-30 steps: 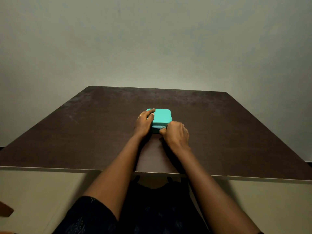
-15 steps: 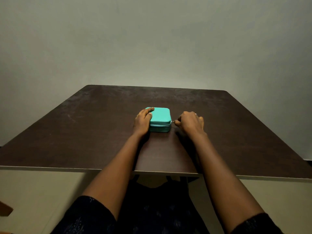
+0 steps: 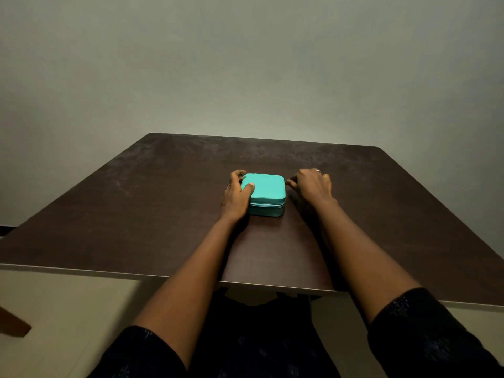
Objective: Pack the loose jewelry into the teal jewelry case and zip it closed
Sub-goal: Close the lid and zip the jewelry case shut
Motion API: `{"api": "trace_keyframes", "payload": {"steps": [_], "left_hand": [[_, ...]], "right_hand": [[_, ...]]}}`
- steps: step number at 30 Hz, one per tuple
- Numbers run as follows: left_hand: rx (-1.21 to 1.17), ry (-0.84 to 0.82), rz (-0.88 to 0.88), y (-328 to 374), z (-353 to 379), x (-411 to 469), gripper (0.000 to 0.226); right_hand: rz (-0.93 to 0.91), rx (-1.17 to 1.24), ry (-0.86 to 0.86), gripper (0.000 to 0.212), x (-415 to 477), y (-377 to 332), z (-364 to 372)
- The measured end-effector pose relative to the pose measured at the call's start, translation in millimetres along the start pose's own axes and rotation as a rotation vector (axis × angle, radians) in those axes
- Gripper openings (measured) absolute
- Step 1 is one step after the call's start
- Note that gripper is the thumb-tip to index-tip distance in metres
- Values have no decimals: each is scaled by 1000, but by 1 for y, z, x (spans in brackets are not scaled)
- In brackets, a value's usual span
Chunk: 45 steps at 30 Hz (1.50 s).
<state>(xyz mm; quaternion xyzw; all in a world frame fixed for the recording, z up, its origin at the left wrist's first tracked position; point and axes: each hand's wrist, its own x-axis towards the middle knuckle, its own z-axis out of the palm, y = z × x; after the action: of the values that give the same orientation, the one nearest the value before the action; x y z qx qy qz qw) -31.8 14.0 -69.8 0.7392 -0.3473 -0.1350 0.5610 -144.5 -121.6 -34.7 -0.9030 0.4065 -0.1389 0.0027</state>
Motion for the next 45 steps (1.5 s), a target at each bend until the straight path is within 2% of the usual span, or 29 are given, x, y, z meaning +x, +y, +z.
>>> {"api": "trace_keyframes", "payload": {"steps": [16,19,24,28,30,32,36,40,45], "left_hand": [[70,24,5,-2,1,4,35],[73,16,0,-1,1,5,35],[10,31,-44,1,4,3,37],[-49,108,-115,4,4,-3,41],[-62,192,-191,7,3,-6,36],[-59,248,-290,13,3,-9,29],[-42,211,-427,32,6,-9,28],[-82,187,-405,36,6,4,33],[-162,178,-447,33,7,30,31]], "right_hand": [[-174,229,-39,26,26,0,16],[-79,332,-76,25,28,-3,23],[326,721,-18,25,17,-16,23],[432,816,31,37,-4,-31,14],[508,880,24,43,-17,-39,12],[540,906,5,47,-29,-48,12],[583,953,-16,44,-38,-61,9],[626,1036,-5,42,-29,-62,2],[568,1004,-3,39,0,-59,-7]]}}
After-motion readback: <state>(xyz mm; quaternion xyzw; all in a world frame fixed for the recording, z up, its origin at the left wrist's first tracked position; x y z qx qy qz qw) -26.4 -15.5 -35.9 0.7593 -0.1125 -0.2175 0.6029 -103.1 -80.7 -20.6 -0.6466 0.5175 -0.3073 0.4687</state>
